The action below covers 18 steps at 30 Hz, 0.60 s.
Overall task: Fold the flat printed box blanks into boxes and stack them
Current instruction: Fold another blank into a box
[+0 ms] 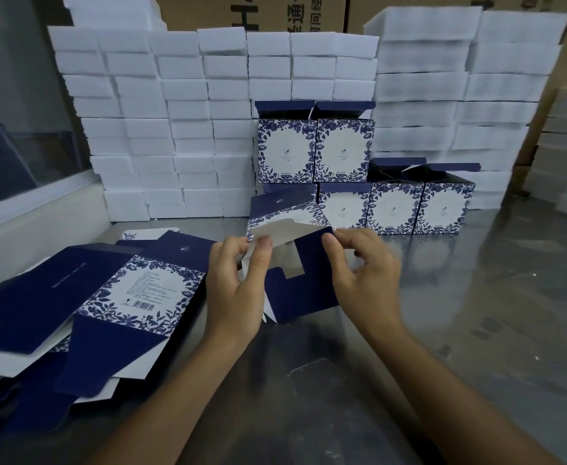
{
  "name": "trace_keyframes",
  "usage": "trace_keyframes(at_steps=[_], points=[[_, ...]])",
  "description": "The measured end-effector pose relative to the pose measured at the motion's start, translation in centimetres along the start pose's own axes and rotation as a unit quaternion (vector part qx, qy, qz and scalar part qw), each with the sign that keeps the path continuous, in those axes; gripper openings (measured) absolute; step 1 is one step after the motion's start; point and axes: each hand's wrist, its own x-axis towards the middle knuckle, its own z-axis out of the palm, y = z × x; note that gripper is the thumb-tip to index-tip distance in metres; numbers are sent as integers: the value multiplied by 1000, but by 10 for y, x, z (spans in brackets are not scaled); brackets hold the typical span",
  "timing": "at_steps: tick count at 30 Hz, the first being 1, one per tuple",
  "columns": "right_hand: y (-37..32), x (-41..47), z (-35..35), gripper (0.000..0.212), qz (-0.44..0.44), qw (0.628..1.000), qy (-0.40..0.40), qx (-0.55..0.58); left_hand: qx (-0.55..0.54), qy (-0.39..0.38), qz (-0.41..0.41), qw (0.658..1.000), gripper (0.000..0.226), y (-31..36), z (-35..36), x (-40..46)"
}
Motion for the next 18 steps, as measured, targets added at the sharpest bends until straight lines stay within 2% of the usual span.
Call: trace_keyframes(at_steps=[4,7,13,18], points=[[2,1,-1,11,-19,1000,17,-18,6,-7,4,1000,36,-1,-1,0],[3,2,0,11,3,1000,11,-8,12,-2,-2,1000,35,-2,-1,2],[5,-9,11,31,41,997,-71,15,0,36,-40,999,34,-7,-6,7],[10,-10,10,40,23,996,-72,-36,-1,46,-50,998,34,-5,-5,8]])
